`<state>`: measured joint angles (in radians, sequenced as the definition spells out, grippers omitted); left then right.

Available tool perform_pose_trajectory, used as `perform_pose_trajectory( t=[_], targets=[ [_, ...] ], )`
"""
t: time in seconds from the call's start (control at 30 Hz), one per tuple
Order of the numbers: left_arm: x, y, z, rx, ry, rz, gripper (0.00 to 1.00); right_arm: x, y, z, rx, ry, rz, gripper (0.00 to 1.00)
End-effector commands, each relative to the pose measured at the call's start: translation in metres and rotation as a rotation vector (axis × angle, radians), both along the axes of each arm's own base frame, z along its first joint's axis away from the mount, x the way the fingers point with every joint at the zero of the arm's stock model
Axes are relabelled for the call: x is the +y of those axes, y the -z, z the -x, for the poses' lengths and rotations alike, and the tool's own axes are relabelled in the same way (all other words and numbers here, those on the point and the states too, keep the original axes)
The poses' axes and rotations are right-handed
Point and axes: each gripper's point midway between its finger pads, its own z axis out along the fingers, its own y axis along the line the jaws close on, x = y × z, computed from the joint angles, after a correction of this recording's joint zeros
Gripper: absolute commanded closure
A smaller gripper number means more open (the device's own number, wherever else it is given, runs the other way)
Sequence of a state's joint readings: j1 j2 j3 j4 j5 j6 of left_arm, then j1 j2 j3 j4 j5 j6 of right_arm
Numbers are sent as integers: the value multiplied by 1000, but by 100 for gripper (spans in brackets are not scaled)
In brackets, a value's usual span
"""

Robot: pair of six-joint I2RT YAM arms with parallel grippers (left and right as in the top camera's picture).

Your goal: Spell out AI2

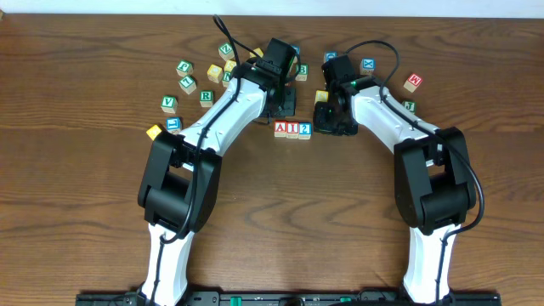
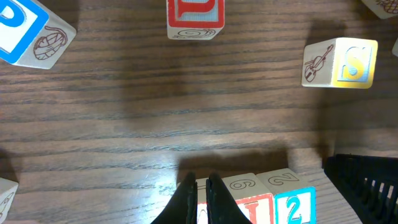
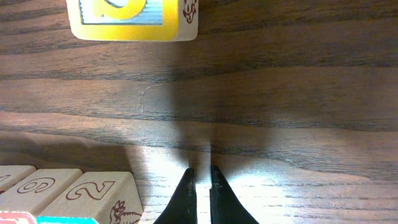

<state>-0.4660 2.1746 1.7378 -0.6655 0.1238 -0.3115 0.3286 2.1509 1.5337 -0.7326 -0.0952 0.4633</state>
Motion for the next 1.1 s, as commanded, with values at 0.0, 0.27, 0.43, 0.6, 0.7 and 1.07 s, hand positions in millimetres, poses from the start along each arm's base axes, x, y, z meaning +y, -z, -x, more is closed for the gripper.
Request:
perform_pose_trajectory(
  t=[0.0,0.27,0.43,0.6,0.7,1.07],
  targets=[
    [3,4,2,0,-9,-19,92,-3,-6,2,-11,15,9,96],
    [-1,4,4,1,0,-20,92,-4,-6,1,-12,15,12,95],
    [-1,6,5,2,1,-20,92,-4,-6,1,-12,15,12,96],
    [1,11,8,12,1,-25,92,-4,-6,2,-12,15,12,96],
    [1,14,10,16,1,-27,92,-4,-6,1,-12,15,12,96],
    [3,17,13,28,1,-33,92,-4,-6,1,-11,16,12,95]
  ],
)
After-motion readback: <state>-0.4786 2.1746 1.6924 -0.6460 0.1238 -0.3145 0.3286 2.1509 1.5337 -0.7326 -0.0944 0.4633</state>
